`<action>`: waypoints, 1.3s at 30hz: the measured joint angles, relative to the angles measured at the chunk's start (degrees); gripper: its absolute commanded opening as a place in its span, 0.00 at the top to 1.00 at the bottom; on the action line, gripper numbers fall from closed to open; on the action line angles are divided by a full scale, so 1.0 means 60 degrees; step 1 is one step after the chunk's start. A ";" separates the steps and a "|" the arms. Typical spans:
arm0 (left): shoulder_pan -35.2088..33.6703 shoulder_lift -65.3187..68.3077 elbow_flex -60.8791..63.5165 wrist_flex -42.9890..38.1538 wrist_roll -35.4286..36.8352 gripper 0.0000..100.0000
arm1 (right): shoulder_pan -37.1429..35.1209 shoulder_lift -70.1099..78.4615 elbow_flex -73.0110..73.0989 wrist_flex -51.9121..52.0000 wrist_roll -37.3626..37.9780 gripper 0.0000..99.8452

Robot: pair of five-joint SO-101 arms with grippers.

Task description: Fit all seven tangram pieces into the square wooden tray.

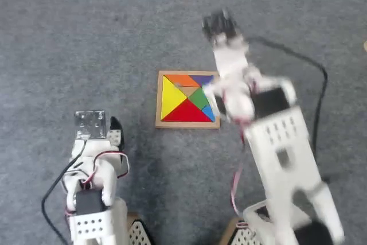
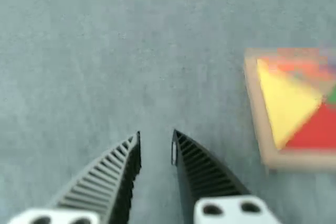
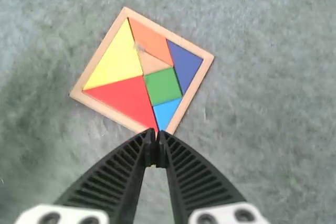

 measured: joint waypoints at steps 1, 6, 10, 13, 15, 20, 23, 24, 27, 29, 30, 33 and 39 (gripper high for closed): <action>0.0044 0.0015 0.0029 0.0117 0.0000 0.91 | 0.0132 -0.0645 0.1011 -0.0366 0.0278 0.99; -0.0103 0.0000 0.0029 0.0234 0.0000 0.91 | 0.1407 -0.2608 0.4777 -0.1538 0.0601 0.99; -0.0103 0.0000 0.0029 0.0234 0.0000 0.91 | 0.2623 -0.3150 0.6637 -0.2154 0.0586 0.99; -0.0103 0.0000 0.0029 0.0234 0.0000 0.91 | 0.3092 -0.3429 0.7678 -0.2593 0.0601 0.99; -0.0103 0.0000 0.0029 0.0234 0.0000 0.91 | 0.3194 -0.3663 0.8337 -0.2945 0.0586 0.99; -0.0103 0.0000 0.0029 0.0234 0.0000 0.91 | 0.3238 -0.4659 0.9832 -0.3956 0.0601 0.99; -0.0103 0.0000 0.0029 0.0234 0.0000 0.91 | 0.3253 -0.5495 1.0755 -0.4440 0.0601 0.99; -0.0103 0.0000 0.0029 0.0234 0.0000 0.91 | 0.3282 -0.5788 1.0974 -0.4484 0.0601 0.99; -0.0103 0.0000 0.0029 0.0234 0.0000 0.91 | 0.3282 -0.6784 1.1546 -0.4542 0.0601 0.99; -0.0103 0.0000 0.0029 0.0234 0.0000 0.91 | 0.3282 -0.7487 1.2000 -0.4601 0.0601 0.99; -0.0103 0.0000 0.0029 0.0234 0.0000 0.91 | 0.3282 -0.7853 1.2249 -0.4689 0.0601 0.99; -0.0103 0.0000 0.0029 0.0234 0.0000 0.91 | 0.3282 -0.8864 1.2337 -0.4747 0.0601 0.99; -0.0103 0.0000 0.0029 0.0234 0.0000 0.91 | 0.3282 -1.0315 1.2352 -0.3810 0.0659 0.99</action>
